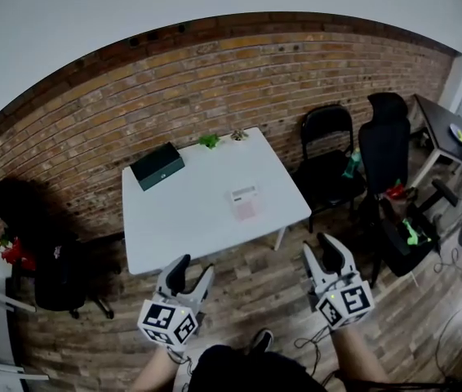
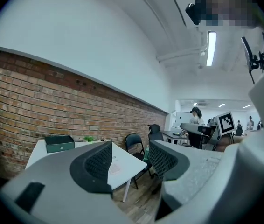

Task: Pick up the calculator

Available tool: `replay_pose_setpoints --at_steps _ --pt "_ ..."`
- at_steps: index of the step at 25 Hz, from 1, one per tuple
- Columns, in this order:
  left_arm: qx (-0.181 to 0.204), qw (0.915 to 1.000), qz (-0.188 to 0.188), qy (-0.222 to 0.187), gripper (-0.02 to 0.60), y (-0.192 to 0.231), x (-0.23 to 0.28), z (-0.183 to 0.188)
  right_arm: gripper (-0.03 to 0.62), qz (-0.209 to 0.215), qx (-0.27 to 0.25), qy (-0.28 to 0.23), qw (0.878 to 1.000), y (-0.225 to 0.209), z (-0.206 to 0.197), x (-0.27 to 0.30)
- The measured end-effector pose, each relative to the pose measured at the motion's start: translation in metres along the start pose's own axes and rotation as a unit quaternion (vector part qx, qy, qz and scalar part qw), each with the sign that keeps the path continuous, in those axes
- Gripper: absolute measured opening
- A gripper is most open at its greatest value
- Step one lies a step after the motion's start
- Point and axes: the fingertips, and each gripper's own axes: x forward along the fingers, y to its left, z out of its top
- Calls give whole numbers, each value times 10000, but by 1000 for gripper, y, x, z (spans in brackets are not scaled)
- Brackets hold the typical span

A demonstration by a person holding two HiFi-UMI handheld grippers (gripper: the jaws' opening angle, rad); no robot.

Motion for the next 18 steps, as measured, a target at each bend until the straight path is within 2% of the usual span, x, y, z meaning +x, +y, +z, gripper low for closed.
replay_pose_setpoints --at_steps 4,8,11,18 --pt "51 9998 59 167 242 -11 10 -6 153 0 134 -132 9998 -22 1 -1" --pt "46 9997 201 106 242 -5 18 5 153 95 157 -201 9996 -33 5 5" --pt "-20 9997 187 177 242 -2 25 0 149 35 236 -142 9996 -44 -3 11" --pt "-315 9992 210 124 242 41 50 -4 146 -97 187 -40 9998 -51 -9 40"
